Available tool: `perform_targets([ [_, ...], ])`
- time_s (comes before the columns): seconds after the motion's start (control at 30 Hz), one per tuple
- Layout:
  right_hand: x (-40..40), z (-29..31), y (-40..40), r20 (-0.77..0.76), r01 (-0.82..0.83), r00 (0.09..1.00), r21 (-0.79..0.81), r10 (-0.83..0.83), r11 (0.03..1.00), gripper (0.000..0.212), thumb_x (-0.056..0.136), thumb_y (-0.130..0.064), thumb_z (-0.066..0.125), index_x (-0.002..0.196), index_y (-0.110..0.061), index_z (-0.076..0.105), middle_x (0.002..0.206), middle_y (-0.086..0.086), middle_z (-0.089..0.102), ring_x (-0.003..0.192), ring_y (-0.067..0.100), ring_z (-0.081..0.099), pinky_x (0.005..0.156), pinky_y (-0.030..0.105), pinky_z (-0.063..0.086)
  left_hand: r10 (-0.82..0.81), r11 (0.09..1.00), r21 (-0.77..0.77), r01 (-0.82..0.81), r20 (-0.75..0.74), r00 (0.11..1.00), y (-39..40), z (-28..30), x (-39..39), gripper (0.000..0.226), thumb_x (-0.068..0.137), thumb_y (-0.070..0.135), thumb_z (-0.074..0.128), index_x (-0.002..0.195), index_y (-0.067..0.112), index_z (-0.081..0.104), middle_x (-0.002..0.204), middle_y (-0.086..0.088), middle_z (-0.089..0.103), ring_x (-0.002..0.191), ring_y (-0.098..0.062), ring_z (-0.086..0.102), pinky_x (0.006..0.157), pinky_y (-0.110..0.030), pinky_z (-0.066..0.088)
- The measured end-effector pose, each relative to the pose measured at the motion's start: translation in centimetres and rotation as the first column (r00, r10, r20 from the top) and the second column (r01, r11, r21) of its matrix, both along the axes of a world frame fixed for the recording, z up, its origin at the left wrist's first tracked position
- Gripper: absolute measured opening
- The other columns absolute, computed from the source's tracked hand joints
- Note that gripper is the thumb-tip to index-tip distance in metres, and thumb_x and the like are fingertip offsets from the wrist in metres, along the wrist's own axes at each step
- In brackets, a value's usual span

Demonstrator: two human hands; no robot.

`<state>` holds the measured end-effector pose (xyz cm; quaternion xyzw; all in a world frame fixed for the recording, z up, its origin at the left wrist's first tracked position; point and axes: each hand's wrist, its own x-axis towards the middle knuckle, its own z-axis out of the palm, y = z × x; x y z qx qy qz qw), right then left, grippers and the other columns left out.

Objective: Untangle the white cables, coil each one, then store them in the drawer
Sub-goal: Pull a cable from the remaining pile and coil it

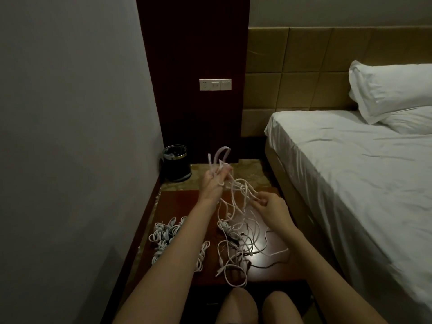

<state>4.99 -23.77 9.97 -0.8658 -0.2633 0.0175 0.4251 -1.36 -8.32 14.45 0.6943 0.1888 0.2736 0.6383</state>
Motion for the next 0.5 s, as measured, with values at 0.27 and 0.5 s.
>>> perform_targets([
  [0.27, 2.5, -3.0, -3.1, -0.213, 0.161, 0.961, -0.09, -0.177, 0.983, 0.035, 0.093, -0.032, 0.06, 0.105, 0.0, 0.068, 0.089, 0.009, 0.068, 0.08, 0.018, 0.062, 0.069, 0.029, 0.041, 0.072, 0.957, -0.289, -0.037, 0.111, 0.991, 2.0, 1.3, -1.2, 0.014, 0.099, 0.012, 0.053, 0.087, 0.004, 0.057, 0.074, -0.005, 0.063, 0.058, -0.008, 0.069, 0.058, -0.024, 0.057],
  [0.5, -1.4, 2.1, 2.0, 0.07, -0.103, 0.994, 0.295, 0.086, 0.95, 0.031, 0.086, -0.026, 0.07, 0.116, -0.022, 0.063, 0.108, -0.011, 0.057, 0.081, 0.006, 0.062, 0.067, 0.016, 0.051, -0.079, 0.99, -0.116, 0.081, 0.02, 0.997, 0.3, 1.0, -0.2, 0.018, 0.095, 0.023, 0.061, 0.085, 0.008, 0.061, 0.082, -0.012, 0.063, 0.081, -0.025, 0.072, 0.078, -0.045, 0.06],
])
